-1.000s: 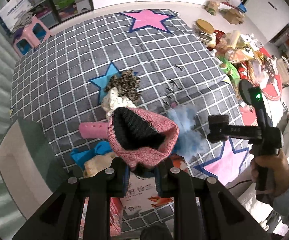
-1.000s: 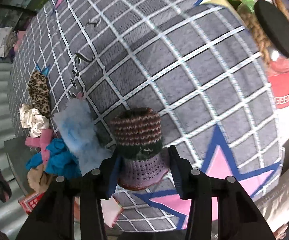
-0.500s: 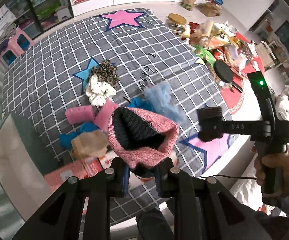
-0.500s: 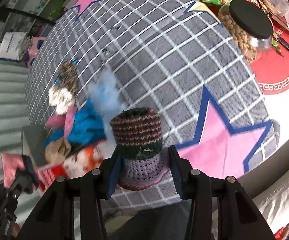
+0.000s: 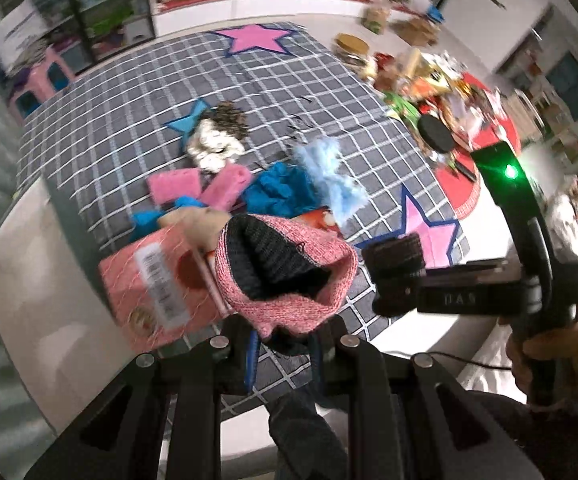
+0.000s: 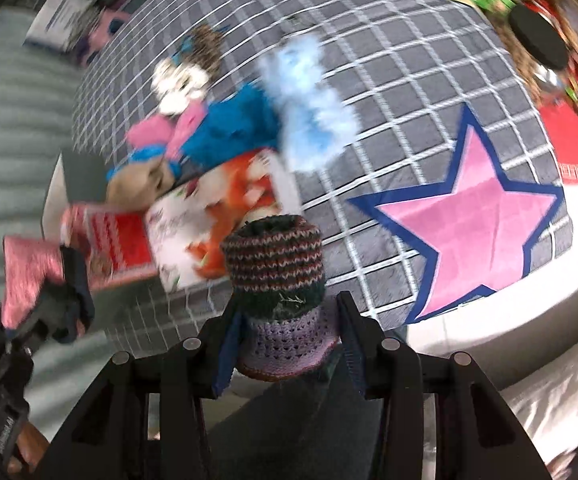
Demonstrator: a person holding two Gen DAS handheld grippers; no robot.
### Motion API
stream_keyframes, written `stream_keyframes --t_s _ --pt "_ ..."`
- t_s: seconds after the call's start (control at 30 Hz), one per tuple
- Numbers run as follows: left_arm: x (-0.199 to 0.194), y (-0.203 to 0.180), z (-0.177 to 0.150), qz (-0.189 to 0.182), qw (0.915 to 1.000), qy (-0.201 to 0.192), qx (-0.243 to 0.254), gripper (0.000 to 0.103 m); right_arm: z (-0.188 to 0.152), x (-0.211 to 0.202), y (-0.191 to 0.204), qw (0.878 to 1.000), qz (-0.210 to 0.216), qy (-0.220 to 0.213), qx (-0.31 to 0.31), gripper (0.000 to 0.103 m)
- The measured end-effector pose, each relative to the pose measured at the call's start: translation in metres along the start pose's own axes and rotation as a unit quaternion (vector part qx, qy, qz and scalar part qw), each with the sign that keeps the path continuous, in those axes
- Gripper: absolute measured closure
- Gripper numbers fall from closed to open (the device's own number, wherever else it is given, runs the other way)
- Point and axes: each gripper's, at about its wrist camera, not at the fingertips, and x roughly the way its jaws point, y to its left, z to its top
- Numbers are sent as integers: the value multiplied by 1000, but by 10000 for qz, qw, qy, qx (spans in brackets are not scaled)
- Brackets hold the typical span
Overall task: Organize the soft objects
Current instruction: 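Lift both hats and carry them over the white box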
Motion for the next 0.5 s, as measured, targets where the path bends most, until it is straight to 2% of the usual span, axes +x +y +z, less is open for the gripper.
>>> stream_keyframes --t_s 0.13,0.27,0.37,0.5 --pt "-10 7 -19 214 9985 -141 -491 81 -9 4 20 9985 58 148 -528 56" --pt "-26 13 -41 445 9932 -303 -1030 81 -22 7 34 9943 146 292 -1017 56" --pt "-37 19 -61 630 9855 -390 -1525 81 -31 3 45 9897 207 319 -1381 56" --pt "-53 34 -91 853 9706 -432 -2209 81 -43 0 64 9814 339 396 -1849 56"
